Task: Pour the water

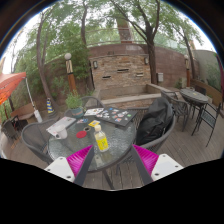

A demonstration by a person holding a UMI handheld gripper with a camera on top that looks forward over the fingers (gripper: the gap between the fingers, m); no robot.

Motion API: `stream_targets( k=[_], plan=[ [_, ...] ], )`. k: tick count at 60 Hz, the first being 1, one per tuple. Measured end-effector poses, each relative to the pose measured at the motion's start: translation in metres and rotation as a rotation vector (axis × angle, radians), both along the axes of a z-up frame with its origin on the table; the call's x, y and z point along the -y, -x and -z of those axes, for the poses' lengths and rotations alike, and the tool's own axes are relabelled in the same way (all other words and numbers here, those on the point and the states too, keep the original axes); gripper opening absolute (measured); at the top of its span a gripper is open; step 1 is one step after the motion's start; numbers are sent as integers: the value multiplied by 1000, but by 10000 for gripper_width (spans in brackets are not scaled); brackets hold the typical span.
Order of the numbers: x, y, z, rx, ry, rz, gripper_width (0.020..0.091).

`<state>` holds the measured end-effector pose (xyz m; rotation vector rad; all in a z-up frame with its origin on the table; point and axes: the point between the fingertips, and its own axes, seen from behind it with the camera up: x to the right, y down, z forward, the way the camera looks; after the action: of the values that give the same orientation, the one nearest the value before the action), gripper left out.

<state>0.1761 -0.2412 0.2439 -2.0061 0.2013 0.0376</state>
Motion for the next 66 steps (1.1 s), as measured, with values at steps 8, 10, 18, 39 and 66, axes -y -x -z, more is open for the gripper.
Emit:
stream_targets(
  k=[8, 10, 18, 39, 66],
  plan=[
    [-46, 23, 66, 22, 14, -35, 832],
    [-63, 34, 82, 19, 5, -51, 833],
    [-142, 57, 135, 43, -56, -93, 834],
    [-275, 56, 177, 169, -178, -88, 731],
    [-317, 94, 166, 186, 9, -210, 375]
  ],
)
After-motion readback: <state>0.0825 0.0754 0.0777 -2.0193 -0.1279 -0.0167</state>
